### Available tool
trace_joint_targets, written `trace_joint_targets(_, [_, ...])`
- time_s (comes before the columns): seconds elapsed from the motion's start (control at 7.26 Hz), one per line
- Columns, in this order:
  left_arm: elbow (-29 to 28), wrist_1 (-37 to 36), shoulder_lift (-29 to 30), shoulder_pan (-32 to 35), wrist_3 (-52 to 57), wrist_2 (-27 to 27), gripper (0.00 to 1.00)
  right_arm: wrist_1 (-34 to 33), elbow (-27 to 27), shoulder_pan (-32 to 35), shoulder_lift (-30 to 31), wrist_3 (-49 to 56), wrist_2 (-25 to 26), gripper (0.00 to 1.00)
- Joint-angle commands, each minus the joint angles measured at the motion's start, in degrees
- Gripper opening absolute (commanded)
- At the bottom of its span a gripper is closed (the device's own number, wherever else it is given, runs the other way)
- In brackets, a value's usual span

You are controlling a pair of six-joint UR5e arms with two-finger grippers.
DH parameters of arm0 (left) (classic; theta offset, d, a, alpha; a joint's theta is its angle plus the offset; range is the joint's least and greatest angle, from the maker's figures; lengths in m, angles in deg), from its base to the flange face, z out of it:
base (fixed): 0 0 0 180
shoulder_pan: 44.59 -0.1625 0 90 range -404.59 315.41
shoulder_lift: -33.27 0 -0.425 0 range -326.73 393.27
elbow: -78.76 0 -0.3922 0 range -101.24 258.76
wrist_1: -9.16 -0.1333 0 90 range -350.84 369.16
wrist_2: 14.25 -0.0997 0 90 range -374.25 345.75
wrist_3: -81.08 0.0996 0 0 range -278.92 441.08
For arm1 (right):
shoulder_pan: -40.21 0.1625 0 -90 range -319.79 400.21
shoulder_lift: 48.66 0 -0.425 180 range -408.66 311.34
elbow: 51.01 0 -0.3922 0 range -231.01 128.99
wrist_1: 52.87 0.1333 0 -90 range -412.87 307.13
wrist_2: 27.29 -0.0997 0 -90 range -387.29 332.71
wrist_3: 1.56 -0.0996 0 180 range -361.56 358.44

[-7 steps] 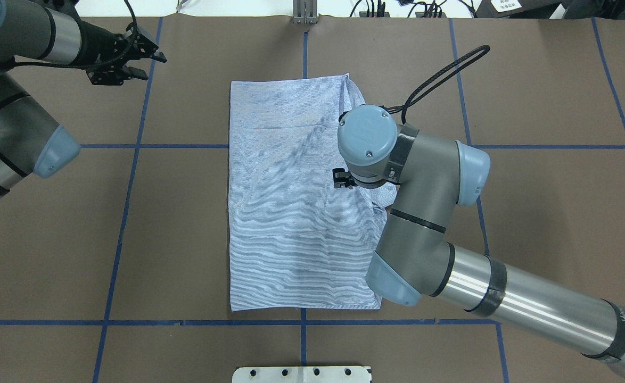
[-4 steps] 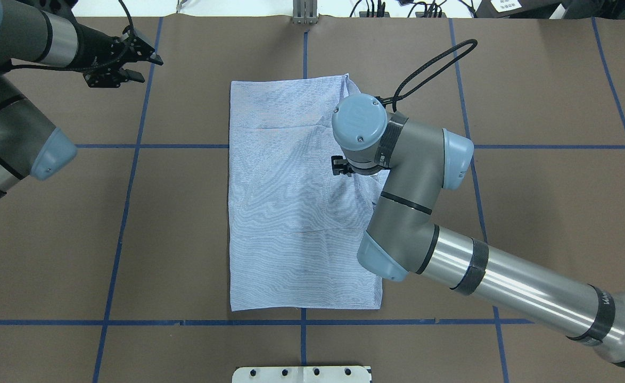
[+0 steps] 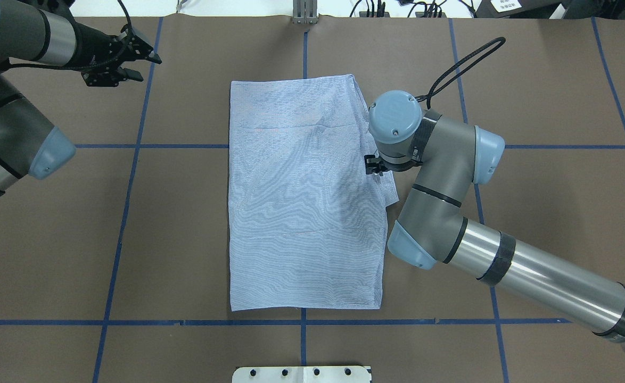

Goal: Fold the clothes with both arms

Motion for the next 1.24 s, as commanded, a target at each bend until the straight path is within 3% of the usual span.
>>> trace_joint_targets(0.0, [-0.06, -0.09, 0.00, -0.04, 0.00, 0.00, 0.61, -0.15, 0.25, 1.14, -1.32, 0.67, -1.89, 1.00])
trace_joint_targets(0.14, [-0.06, -0.09, 0.08, -0.04, 0.00, 0.00, 0.61, -0.50, 0.86, 1.14, -2.81, -0.73, -3.20, 1.00])
trace_joint_targets(0.41, [-0.06, -0.09, 0.00, -0.04, 0.00, 0.00, 0.61, 0.20, 7.77, -1.65, -0.47, -16.65, -3.13, 1.00])
trace_joint_targets(0.69, [-0.15, -0.09, 0.00, -0.13, 0.00, 0.00, 0.61, 0.72, 16.13, -8.15, 3.92, -35.54, 0.29, 1.00])
trace_joint_targets(0.96, [-0.15, -0.09, -0.18, -0.04, 0.00, 0.00, 0.61, 8.95, 18.26, -11.76, 7.60, -58.73, 2.31, 1.00])
trace_joint_targets(1.1, [-0.15, -0.09, -0.18, -0.04, 0.00, -0.09, 0.62, 9.51, 21.23, -14.74, 9.37, -67.54, 6.50, 1.00])
